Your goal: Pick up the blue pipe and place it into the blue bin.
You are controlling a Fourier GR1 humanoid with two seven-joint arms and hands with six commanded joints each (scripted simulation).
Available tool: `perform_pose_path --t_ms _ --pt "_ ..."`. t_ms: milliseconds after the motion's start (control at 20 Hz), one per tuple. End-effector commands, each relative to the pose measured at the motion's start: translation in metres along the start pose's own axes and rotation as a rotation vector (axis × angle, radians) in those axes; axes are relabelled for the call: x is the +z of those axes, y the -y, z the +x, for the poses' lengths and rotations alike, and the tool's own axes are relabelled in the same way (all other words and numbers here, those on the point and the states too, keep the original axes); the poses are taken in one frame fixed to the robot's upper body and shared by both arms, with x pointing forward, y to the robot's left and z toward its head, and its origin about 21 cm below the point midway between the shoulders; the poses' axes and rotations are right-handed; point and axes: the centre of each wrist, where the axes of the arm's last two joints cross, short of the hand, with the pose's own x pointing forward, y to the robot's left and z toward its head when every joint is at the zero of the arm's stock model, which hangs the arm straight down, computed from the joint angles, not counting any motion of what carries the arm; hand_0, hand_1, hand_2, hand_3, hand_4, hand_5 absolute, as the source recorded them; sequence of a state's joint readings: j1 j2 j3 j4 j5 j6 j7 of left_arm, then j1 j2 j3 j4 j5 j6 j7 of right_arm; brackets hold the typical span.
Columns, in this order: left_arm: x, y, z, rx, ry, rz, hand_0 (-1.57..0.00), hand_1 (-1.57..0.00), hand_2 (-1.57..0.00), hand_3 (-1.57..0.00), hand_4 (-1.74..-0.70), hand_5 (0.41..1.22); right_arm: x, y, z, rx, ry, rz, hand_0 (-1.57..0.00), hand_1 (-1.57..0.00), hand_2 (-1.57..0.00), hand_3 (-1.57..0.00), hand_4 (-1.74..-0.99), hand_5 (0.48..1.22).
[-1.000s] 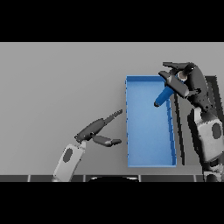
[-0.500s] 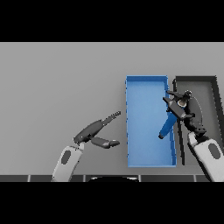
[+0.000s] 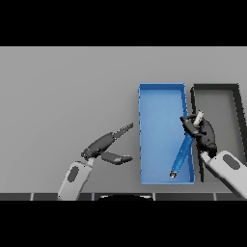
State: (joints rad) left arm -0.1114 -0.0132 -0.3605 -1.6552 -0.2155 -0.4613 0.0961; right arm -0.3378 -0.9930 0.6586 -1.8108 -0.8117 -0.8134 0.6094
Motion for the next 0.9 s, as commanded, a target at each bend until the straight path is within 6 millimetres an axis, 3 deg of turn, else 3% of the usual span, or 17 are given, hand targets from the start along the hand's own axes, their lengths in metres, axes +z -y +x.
perform_pose_path --t_ms 0,150,300,650,850 --pt "-0.002 0.001 0.002 0.002 -0.002 -0.002 0.0 0.0 0.0 0.0 -0.88 0.427 -0.001 0.0 0.002 0.039 -0.011 0.016 -0.6 -0.55 -0.55 -0.32 -1.337 1.221" --pt "-0.003 0.0 0.004 0.009 0.003 0.003 0.0 0.0 0.0 0.0 -0.88 0.429 -0.004 -0.003 0.003 0.185 -0.052 0.055 -0.31 -0.28 -0.28 -0.16 -1.175 1.084" --pt "-0.001 0.003 0.003 0.012 0.0 0.004 0.0 0.0 0.0 0.0 -0.89 0.428 -0.007 -0.005 0.001 0.301 -0.081 0.091 -0.16 -0.14 -0.14 -0.08 -1.083 0.934" --pt "-0.001 0.0 0.004 0.005 -0.002 0.006 0.0 0.0 0.0 0.0 -0.89 0.429 -0.009 -0.011 -0.007 0.401 -0.098 0.098 -0.03 -0.03 -0.03 -0.02 -1.038 0.734" --pt "-0.003 0.003 0.003 0.003 -0.001 0.009 0.0 0.0 0.0 0.0 -0.89 0.431 -0.012 -0.011 -0.006 0.428 -0.101 0.098 -0.01 -0.01 -0.01 -0.01 -1.022 0.672"
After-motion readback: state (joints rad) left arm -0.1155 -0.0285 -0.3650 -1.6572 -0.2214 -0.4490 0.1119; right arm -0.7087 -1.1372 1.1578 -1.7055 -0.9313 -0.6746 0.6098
